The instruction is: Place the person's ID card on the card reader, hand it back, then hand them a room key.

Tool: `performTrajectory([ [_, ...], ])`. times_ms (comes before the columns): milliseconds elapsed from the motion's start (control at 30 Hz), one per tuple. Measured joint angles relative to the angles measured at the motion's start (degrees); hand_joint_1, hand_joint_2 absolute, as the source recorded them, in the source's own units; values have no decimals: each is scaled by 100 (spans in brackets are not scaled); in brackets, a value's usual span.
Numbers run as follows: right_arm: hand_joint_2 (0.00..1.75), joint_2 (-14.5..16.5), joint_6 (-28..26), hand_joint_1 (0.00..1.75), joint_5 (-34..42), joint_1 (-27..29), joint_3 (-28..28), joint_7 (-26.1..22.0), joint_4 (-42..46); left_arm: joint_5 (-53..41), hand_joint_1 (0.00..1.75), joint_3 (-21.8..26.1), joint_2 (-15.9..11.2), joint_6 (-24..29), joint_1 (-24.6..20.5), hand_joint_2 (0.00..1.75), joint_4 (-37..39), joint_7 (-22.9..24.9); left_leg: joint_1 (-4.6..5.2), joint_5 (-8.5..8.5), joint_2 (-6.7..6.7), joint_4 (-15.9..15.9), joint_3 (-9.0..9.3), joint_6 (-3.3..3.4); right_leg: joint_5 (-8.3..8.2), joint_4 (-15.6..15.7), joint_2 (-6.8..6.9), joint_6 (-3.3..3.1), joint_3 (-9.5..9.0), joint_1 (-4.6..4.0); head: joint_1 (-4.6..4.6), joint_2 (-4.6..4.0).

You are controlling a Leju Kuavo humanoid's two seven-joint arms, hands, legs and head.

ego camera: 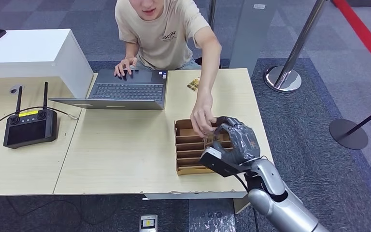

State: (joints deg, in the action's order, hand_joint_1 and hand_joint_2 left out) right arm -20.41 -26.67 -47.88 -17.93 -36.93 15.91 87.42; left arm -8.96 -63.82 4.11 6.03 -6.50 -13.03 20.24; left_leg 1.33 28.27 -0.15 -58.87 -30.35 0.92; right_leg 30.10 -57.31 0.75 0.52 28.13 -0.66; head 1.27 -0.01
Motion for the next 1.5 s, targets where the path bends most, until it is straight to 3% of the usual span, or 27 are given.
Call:
performTrajectory([
  [1500,175,178,22,79,318,-36,-154,-293,-569,-64,0,0,0,-4,-1,0,0,59,0,0,-1,0,2,0,0,0,0,0,-3,0,0,1],
])
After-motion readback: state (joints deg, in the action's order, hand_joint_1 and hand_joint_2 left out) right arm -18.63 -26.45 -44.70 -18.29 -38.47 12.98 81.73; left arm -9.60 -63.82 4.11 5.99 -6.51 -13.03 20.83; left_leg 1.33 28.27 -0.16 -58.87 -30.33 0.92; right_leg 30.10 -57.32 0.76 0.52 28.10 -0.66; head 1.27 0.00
